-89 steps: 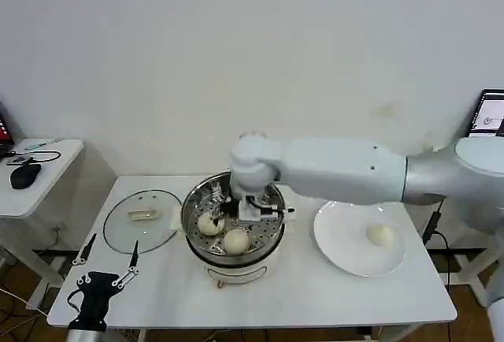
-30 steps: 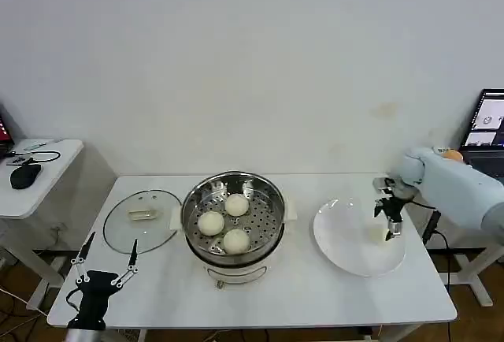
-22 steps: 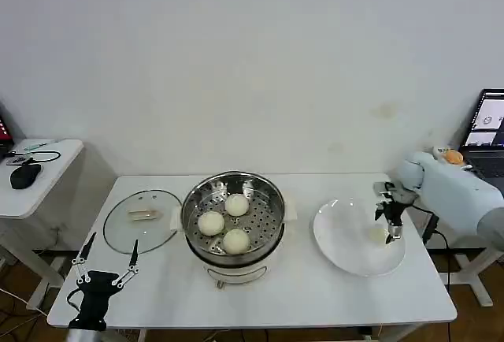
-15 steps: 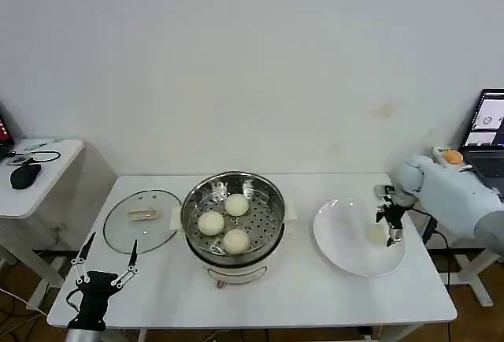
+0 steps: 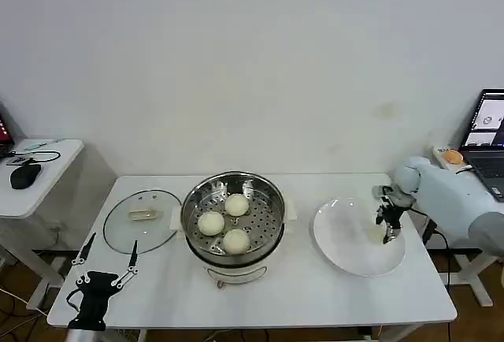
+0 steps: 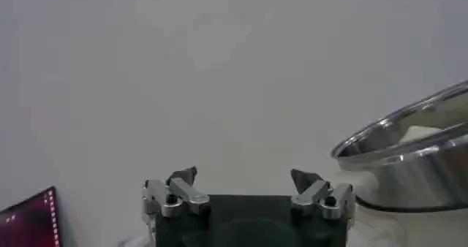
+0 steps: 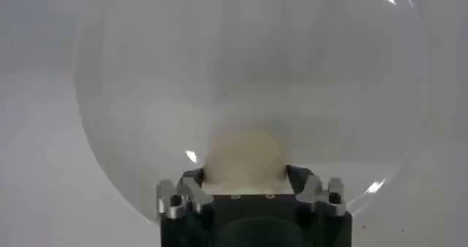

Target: Take steamed baozi put them in steamer then cover it.

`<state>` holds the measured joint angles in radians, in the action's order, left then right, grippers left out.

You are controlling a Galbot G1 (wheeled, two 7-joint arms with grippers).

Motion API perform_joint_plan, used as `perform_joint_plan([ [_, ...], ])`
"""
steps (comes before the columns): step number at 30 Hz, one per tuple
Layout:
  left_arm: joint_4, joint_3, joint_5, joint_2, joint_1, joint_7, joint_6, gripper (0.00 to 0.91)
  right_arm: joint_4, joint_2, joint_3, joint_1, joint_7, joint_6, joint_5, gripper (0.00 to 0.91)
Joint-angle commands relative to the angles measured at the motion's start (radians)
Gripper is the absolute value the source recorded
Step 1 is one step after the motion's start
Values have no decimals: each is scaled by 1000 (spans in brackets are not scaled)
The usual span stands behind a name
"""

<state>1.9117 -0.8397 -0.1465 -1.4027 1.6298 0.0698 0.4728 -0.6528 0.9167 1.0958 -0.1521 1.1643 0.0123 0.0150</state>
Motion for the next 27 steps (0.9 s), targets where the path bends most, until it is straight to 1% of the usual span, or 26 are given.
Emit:
perform_joint_plan([
  [1,1,1,0,-1,3,1,2,907,-15,-5,0,-27,2,-2,34,584],
  [4,1,0,0,1,3,0,3,907,-65,-17,19,-81,2,-11,98,584],
  [7,3,1,0,2,1,0,3,907,-146,-35,69,-167,7,-28,165,584],
  [8,4,3,0,3,1,1,3,907,-194,-41,108,-210,8,-33,192,584],
  [10,5,5,-2,4,-1,1,2,907,-259,-54,146,-294,7,-49,275,584],
  [12,5,7,-2,3,-4,1,2,907,-319,-61,206,-367,7,-70,366,584],
  [13,5,8,-3,4,-5,1,2,907,-358,-64,245,-410,6,-84,398,584],
  [17,9,12,-2,3,-5,1,2,907,-493,-66,309,-516,0,-131,507,584],
  [19,7,14,-2,3,-4,2,4,907,-546,-59,348,-560,-10,-165,562,574],
  [23,4,18,-2,3,-7,2,8,907,-653,-32,399,-632,-43,-231,711,584],
  [27,3,19,0,3,-9,2,10,907,-708,26,423,-668,-72,-278,775,584],
])
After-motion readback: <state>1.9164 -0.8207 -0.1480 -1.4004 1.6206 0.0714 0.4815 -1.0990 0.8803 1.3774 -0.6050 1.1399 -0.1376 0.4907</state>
